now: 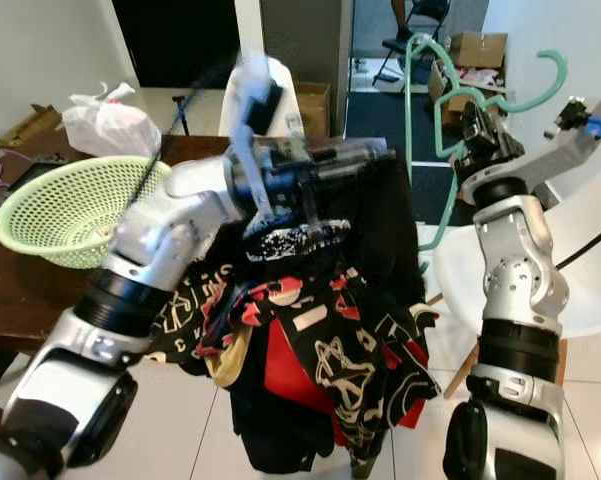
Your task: Hang hanger
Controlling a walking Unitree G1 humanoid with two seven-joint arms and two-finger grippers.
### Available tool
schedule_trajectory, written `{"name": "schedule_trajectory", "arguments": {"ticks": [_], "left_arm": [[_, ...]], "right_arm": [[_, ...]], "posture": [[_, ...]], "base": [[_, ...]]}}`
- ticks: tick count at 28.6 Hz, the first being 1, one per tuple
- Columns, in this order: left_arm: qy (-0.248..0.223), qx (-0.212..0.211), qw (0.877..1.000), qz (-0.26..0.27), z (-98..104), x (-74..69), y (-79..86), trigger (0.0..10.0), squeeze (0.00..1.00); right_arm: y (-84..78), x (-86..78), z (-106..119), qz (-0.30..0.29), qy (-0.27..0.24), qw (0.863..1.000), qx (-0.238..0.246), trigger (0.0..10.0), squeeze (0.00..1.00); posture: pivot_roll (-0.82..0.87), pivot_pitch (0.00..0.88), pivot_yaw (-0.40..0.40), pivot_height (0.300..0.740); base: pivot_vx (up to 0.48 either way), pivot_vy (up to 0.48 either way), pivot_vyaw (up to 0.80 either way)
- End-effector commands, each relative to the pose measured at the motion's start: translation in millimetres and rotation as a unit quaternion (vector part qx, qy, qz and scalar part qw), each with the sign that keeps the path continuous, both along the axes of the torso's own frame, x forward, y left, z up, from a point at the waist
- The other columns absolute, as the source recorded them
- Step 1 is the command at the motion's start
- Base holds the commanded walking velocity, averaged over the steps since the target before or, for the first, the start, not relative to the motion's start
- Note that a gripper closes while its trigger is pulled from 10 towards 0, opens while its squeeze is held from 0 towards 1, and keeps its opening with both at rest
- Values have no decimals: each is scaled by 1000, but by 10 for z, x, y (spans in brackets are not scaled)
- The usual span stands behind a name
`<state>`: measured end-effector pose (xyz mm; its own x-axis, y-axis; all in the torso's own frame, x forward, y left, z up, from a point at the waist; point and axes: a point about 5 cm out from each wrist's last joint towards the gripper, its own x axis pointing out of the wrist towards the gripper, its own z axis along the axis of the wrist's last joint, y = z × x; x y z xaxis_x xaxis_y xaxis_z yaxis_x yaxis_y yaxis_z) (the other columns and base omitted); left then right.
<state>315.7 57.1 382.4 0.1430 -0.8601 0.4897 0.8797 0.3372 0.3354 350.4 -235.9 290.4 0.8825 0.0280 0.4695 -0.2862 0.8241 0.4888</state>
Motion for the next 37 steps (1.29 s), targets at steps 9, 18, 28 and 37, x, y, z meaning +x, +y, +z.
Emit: {"name": "schedule_trajectory", "arguments": {"ticks": [9, 18, 28, 37], "left_arm": [[-53, -140, 989, -21, 780, -371, 434, 0, 0], [-9, -206, 979, -5, 913, -361, 849, 0, 0], [13, -197, 980, 38, 852, -297, 922, 0, 0], [-59, 99, 834, 540, -239, 644, 1397, 0, 0]], "right_arm": [[37, 29, -38, 3, 10, 1000, -2, 10000, 0], [30, 31, -39, 2, 11, 1000, -3, 10000, 0], [18, 34, -34, 2, 11, 1000, -3, 10000, 0], [50, 53, -26, 7, 11, 1000, -4, 10000, 0]], "posture": [[19, 37, -8, 740], [12, 34, -8, 740], [11, 35, -10, 740], [11, 27, -14, 740]], "base": [[0, 0, 0], [0, 0, 0], [0, 0, 0], [0, 0, 0]]}}
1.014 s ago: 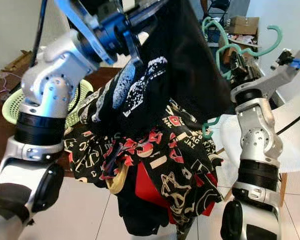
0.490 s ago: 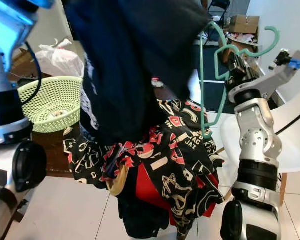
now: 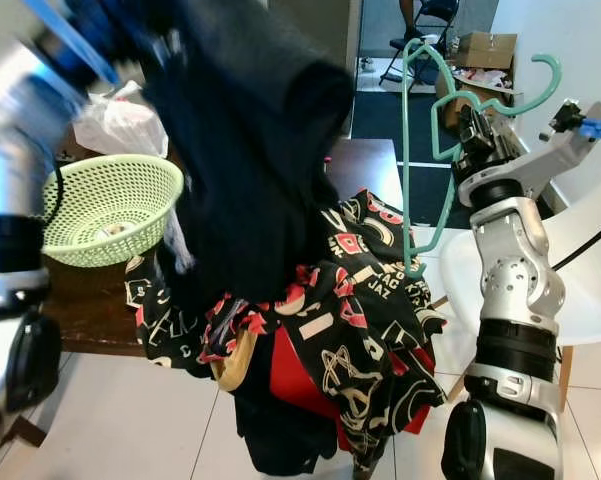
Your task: Hang hanger
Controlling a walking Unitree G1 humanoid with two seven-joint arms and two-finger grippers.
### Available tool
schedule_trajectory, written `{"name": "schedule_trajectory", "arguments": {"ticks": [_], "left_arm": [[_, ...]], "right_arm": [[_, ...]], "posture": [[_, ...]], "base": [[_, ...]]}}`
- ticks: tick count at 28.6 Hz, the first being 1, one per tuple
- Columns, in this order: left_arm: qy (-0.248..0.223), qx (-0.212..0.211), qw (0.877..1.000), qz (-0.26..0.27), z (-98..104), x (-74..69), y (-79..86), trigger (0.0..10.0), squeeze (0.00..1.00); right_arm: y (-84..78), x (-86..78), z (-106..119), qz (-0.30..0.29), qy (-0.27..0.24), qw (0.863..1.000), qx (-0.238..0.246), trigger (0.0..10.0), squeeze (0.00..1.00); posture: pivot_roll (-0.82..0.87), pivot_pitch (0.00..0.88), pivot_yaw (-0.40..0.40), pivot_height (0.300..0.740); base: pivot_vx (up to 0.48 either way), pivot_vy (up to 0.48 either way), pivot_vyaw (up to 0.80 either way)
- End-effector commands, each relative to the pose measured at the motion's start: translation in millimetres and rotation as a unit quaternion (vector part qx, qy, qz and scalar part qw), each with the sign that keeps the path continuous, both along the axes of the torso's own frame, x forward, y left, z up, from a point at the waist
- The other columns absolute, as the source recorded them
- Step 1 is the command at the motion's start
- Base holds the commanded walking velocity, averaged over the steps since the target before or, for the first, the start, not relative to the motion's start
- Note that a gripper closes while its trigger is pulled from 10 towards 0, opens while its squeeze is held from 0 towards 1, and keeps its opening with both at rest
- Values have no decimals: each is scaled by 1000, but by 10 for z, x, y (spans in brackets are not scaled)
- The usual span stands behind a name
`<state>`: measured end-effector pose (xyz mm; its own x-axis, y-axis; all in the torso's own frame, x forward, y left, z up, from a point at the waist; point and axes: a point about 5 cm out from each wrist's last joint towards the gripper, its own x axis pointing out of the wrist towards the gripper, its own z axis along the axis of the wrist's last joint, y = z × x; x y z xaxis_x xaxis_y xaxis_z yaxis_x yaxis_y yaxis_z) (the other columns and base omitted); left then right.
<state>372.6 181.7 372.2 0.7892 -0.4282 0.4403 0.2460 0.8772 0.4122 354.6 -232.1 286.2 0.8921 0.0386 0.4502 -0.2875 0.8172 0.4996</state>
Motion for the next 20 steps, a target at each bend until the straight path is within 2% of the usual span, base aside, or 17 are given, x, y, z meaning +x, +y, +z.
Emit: {"name": "schedule_trajectory", "arguments": {"ticks": [1, 2, 3, 6, 7, 9, 10, 11, 12, 14, 15, 17, 18, 19, 20], "left_arm": [[-30, 116, 982, 149, -212, 113, 223, 0, 0], [-30, 116, 982, 149, -212, 113, 223, 0, 0], [-41, 135, 974, 179, -237, 133, 274, 0, 0], [-51, 145, 970, 189, -218, 144, 254, 0, 0], [-66, 164, 965, 194, -203, 158, 183, 0, 0], [-80, 177, 967, 164, -217, 190, -45, 0, 0], [-98, 165, 975, 111, -272, 197, -280, 0, 0], [-98, 165, 975, 111, -272, 197, -280, 0, 0], [-107, 162, 976, 100, -301, 211, -349, 0, 0], [-112, 143, 981, 65, -370, 218, -561, 0, 0], [-112, 143, 981, 65, -370, 218, -561, 0, 0], [-95, 91, 991, 24, -405, 217, -754, 0, 0], [-87, 71, 994, 10, -414, 219, -809, 1451, 0], [-53, -1, 998, -40, -410, 209, -953, 3882, 0], [-53, -1, 998, -40, -410, 209, -953, 3882, 0]], "right_arm": [[12, 12, 18, 0, 0, 1000, -7, 10000, 0], [12, 12, 18, 0, 0, 1000, -7, 10000, 0], [3, 4, 27, -2, -2, 1000, -7, 10000, 0], [-7, -4, 32, -4, -3, 1000, -7, 10000, 0], [-16, -13, 29, -6, -3, 1000, -7, 10000, 0], [-19, -21, 18, -9, -1, 1000, -8, 10000, 0], [-23, -21, 23, -11, -1, 1000, -9, 10000, 0], [-23, -21, 23, -11, -1, 1000, -9, 10000, 0], [-25, -20, 25, -11, -1, 1000, -9, 10000, 0], [-38, -20, 40, -13, -3, 1000, -10, 10000, 0], [-38, -20, 40, -13, -3, 1000, -10, 10000, 0], [-57, -22, 47, -16, -3, 1000, -11, 10000, 0], [-63, -22, 47, -17, -3, 1000, -11, 10000, 0], [-73, -23, 46, -20, -3, 1000, -10, 10000, 0], [-73, -23, 46, -20, -3, 1000, -10, 10000, 0]], "posture": [[11, 27, -14, 740], [11, 27, -14, 740], [3, 30, -9, 740], [1, 29, -8, 740], [-3, 29, -7, 740], [-3, 29, -8, 740], [-3, 29, -8, 740], [-3, 29, -8, 740], [-3, 29, -8, 740], [-10, 30, -8, 740], [-10, 30, -8, 740], [-10, 30, -8, 740], [-10, 30, -8, 740], [-10, 30, -8, 740], [-10, 30, -8, 740]], "base": [[0, 0, 0], [0, 0, 0], [0, 0, 0], [0, 0, 0], [0, 0, 0], [0, 0, 0], [0, 0, 0], [0, 0, 0], [0, 0, 0], [0, 0, 0], [0, 0, 0], [0, 0, 0], [0, 0, 0], [0, 0, 0], [0, 0, 0]]}}
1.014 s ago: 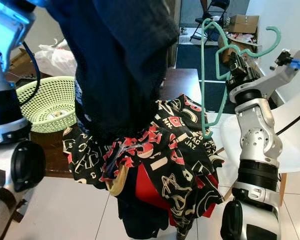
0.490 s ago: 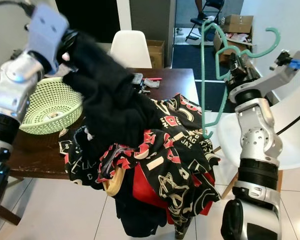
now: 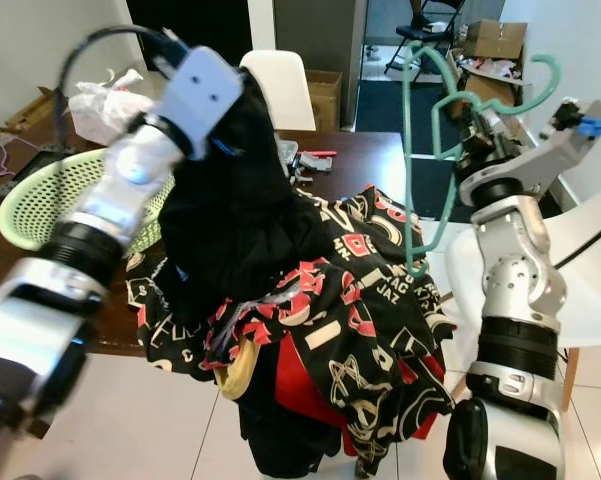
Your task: Hang hanger
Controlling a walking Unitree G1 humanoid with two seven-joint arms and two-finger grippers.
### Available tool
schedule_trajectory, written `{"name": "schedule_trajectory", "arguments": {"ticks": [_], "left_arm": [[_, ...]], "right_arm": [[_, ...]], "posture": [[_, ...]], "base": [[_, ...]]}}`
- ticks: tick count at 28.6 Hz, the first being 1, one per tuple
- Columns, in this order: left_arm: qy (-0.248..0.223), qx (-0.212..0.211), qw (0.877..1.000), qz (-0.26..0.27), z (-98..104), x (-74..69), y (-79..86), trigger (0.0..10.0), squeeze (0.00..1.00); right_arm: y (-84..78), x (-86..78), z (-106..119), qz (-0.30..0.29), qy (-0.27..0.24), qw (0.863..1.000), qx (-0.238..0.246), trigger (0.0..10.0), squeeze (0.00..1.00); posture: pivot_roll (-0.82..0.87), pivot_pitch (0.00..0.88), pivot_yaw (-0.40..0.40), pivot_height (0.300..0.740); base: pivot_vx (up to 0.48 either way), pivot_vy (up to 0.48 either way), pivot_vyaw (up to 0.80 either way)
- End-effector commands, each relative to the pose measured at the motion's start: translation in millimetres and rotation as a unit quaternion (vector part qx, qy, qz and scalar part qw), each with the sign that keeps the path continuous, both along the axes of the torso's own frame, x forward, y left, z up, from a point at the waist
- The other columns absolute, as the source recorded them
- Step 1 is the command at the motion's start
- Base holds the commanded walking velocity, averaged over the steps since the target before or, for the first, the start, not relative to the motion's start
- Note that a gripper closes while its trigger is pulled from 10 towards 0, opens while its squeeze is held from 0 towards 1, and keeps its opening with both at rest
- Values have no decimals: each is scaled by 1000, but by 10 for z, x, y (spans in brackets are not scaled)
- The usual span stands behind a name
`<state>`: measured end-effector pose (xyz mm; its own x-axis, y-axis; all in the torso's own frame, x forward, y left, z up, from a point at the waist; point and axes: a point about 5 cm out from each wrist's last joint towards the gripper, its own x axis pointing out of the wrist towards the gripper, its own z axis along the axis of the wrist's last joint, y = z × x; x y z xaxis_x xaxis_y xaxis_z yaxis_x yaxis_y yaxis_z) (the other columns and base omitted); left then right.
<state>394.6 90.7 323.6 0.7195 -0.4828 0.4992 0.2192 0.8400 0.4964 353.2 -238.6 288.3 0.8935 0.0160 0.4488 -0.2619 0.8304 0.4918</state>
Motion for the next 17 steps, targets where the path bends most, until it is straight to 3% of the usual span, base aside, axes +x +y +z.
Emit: {"name": "schedule_trajectory", "arguments": {"ticks": [1, 3, 9, 10, 12, 13, 15, 16, 17], "left_arm": [[32, -66, 993, -93, 62, -61, -242, 4588, 0], [60, -107, 972, -201, 44, -199, -584, 5255, 0], [72, -117, 958, -252, -64, -316, -865, 5843, 0], [84, -118, 953, -265, -159, -369, -985, 6627, 0], [84, -118, 953, -265, -159, -369, -985, 6627, 0], [105, -36, 947, -301, -558, -586, -1277, 10000, 0], [105, -36, 947, -301, -558, -586, -1277, 10000, 0], [111, -4, 944, -312, -717, -671, -1358, 10000, 0], [111, -4, 944, -312, -717, -671, -1358, 10000, 0]], "right_arm": [[-13, -10, 26, -7, -3, 1000, -4, 10000, 0], [-21, -13, 30, -9, -3, 1000, -4, 10000, 0], [-42, -16, 25, -13, -1, 1000, -4, 10000, 0], [-54, -16, 23, -15, 0, 1000, -3, 10000, 0], [-54, -16, 23, -15, 0, 1000, -3, 10000, 0], [-57, -4, 17, -17, 2, 1000, -1, 10000, 0], [-57, -4, 17, -17, 2, 1000, -1, 10000, 0], [-52, 2, 16, -16, 3, 1000, -1, 10000, 0], [-52, 2, 16, -16, 3, 1000, -1, 10000, 0]], "posture": [[-18, 28, -4, 740], [-19, 30, -4, 740], [-17, 31, -3, 740], [-13, 31, -5, 740], [-13, 31, -5, 740], [-12, 34, -8, 740], [-12, 34, -8, 740], [-12, 34, -8, 740], [-12, 34, -8, 740]], "base": [[0, 0, 0], [0, 0, 0], [0, 0, 0], [0, 0, 0], [0, 0, 0], [0, 0, 0], [0, 0, 0], [0, 0, 0], [0, 0, 0]]}}
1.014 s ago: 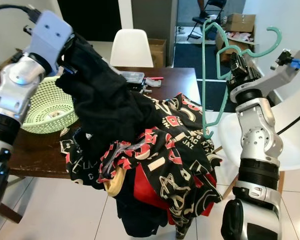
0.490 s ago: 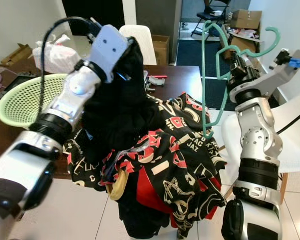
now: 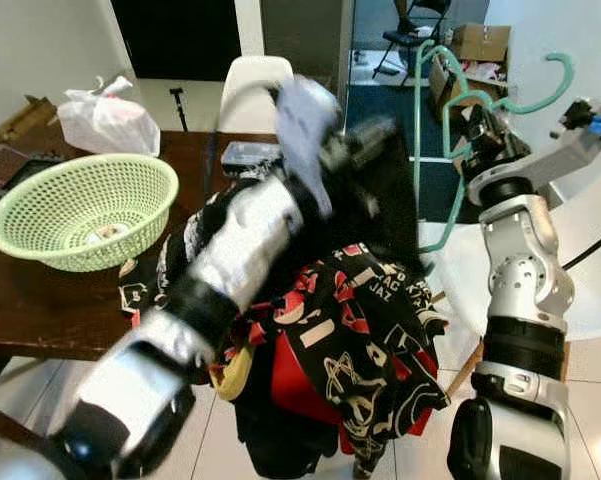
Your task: Hang hanger
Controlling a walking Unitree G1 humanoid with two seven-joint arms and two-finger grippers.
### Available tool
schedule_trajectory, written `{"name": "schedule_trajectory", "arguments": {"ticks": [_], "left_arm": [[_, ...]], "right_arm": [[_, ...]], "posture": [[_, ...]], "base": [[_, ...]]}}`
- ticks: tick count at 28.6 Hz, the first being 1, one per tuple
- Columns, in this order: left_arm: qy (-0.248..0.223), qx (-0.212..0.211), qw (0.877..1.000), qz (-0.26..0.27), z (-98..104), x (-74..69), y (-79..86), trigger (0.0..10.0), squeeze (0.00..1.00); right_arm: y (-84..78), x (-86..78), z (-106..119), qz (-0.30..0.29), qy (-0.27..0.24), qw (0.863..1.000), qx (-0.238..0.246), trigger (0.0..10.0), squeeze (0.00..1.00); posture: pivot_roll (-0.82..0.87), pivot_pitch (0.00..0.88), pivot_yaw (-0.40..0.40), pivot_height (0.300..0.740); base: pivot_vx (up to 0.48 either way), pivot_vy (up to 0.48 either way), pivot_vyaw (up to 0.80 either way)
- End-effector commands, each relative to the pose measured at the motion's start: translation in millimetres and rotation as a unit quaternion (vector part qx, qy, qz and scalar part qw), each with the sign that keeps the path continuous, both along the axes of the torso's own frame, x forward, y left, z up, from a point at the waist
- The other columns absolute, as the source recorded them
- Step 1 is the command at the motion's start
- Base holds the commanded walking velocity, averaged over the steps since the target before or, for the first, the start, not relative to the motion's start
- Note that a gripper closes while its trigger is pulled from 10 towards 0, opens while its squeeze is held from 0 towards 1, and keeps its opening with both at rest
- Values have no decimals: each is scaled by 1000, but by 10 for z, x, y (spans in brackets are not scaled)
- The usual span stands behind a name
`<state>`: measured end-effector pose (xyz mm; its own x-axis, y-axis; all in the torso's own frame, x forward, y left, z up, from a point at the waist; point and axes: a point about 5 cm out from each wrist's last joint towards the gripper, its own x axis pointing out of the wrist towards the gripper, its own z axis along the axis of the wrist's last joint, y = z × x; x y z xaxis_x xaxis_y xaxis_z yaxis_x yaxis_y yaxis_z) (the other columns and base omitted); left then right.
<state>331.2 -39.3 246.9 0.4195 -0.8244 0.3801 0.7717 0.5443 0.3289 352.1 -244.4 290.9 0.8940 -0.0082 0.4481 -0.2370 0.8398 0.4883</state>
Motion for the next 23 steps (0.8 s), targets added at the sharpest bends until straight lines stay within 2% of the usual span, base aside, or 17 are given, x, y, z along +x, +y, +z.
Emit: {"name": "schedule_trajectory", "arguments": {"ticks": [1, 2, 3, 4, 5, 6, 8, 10, 11, 13, 14, 16, 18, 19, 20, 21, 23], "left_arm": [[-21, 13, 1000, -12, 50, -38, -57, 10000, 0], [-21, 13, 1000, -12, 50, -38, -57, 10000, 0], [-20, 40, 999, -17, -99, -83, -70, 10000, 0], [2, 59, 998, -16, -229, -72, -2, 10000, 561], [2, 59, 998, -16, -229, -72, -2, 10000, 561], [13, 79, 997, -15, -319, -61, 90, 10000, 1000], [17, 97, 995, -3, -375, -38, 210, 10000, 1000], [-4, 122, 992, 40, -347, 18, 505, 10000, 1000], [-4, 122, 992, 40, -347, 18, 505, 10000, 1000], [-77, 183, 974, 113, -248, 83, 852, 10000, 1000], [-77, 183, 974, 113, -248, 83, 852, 10000, 1000], [-123, 212, 955, 167, -127, 102, 1100, 10000, 1000], [-129, 215, 952, 176, -103, 98, 1141, 10000, 1000], [-156, 229, 935, 219, 8, 96, 1319, 10000, 1000], [-193, 244, 910, 274, 164, 78, 1543, 10000, 1000], [-193, 244, 910, 274, 164, 78, 1543, 10000, 1000], [-250, 257, 863, 356, 432, 0, 1881, 10000, 1000]], "right_arm": [[6, 13, -10, -2, 3, 1000, 1, 10000, 0], [6, 13, -10, -2, 3, 1000, 1, 10000, 0], [16, 16, -13, 0, 3, 1000, 1, 10000, 0], [21, 15, -20, 1, 4, 1000, 1, 10000, 0], [21, 15, -20, 1, 4, 1000, 1, 10000, 0], [23, 13, -29, 1, 5, 1000, 2, 10000, 0], [26, 14, -38, 2, 6, 1000, 3, 10000, 0], [33, 16, -46, 3, 7, 1000, 4, 10000, 0], [33, 16, -46, 3, 7, 1000, 4, 10000, 0], [36, 24, -54, 4, 8, 1000, 6, 10000, 0], [36, 24, -54, 4, 8, 1000, 6, 10000, 0], [45, 37, -71, 6, 10, 1000, 8, 10000, 0], [48, 40, -75, 7, 11, 1000, 9, 10000, 0], [65, 47, -76, 9, 10, 1000, 10, 10000, 0], [82, 53, -84, 12, 11, 1000, 12, 10000, 0], [82, 53, -84, 12, 11, 1000, 12, 10000, 0], [106, 60, -102, 16, 12, 1000, 16, 10000, 0]], "posture": [[-12, 34, -8, 740], [-12, 34, -8, 740], [-10, 35, -8, 740], [-10, 35, -9, 740], [-10, 35, -9, 740], [-10, 35, -9, 740], [-10, 35, -9, 740], [6, 46, -14, 740], [6, 46, -14, 740], [17, 48, -18, 740], [17, 48, -18, 740], [17, 48, -18, 740], [17, 48, -18, 740], [39, 57, -19, 740], [49, 60, -18, 740], [49, 60, -18, 740], [56, 65, -20, 740]], "base": [[0, 0, 0], [0, 0, 0], [0, 0, 0], [0, 0, 0], [0, 0, 0], [0, 0, 0], [0, 0, 0], [0, 0, 0], [0, 0, 0], [0, 0, 0], [0, 0, 0], [0, 0, 0], [0, 0, 0], [0, 0, 0], [0, 0, 0], [0, 0, 0], [0, 0, 0]]}}
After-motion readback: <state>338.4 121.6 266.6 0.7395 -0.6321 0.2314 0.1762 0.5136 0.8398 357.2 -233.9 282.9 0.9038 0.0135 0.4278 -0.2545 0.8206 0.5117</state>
